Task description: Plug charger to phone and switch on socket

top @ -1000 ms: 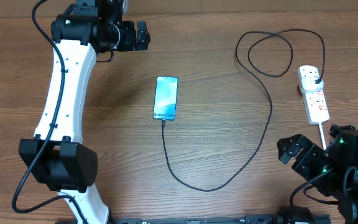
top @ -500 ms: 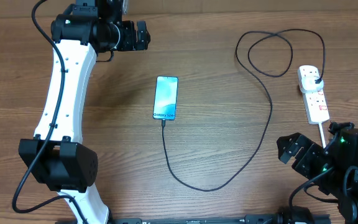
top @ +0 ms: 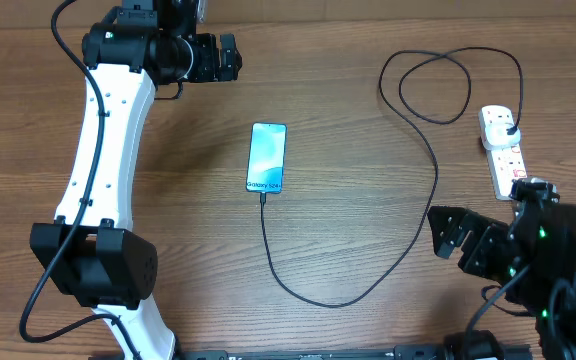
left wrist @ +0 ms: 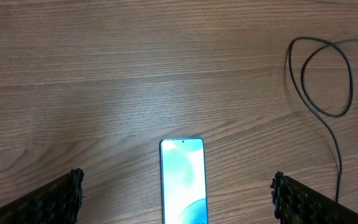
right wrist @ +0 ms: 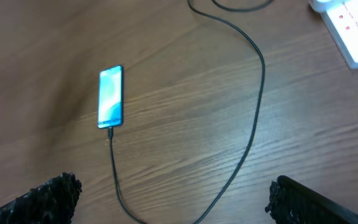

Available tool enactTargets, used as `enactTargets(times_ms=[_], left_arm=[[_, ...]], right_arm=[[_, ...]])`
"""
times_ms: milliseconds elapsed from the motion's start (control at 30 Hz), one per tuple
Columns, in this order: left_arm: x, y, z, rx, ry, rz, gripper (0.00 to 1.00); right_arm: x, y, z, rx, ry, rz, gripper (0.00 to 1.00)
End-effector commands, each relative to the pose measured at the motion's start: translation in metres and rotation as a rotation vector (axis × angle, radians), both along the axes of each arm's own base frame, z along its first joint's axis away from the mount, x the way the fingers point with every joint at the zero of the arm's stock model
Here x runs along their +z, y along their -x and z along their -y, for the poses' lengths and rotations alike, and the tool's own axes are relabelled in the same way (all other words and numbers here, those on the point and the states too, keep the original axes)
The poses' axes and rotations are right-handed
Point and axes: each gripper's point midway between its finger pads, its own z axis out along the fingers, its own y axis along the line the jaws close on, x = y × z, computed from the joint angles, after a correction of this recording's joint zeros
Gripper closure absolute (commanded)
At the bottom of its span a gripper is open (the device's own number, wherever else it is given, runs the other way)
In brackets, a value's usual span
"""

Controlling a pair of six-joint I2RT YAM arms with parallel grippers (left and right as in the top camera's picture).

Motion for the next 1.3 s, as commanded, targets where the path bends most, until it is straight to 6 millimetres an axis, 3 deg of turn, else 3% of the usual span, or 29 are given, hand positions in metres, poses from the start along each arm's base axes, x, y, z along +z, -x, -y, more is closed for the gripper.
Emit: enactTargets(times_ms=[0, 233, 533, 1267], left_arm=[[-0.004, -0.001, -0.001, 0.007, -0.002, -0.009, 0.00], [-0.004, -0.001, -0.001, 0.007, -0.002, -0.008, 0.00], [-0.004, -0.001, -0.001, 0.007, -0.002, -0.009, 0.00], [-0.004, -0.001, -0.001, 0.007, -0.002, -0.009, 0.00]], right_arm=[[0.000, 0.008, 0.001, 0.012, 0.008, 0.083, 0.00], [-0.026, 0.009, 0.003, 0.000, 0.005, 0.189, 0.00], [-0.042, -0.012, 0.001, 0.027, 0.025, 0.411, 0.00], [-0.042, -0.045, -0.003, 0.035, 0.036, 0.764, 0.00]])
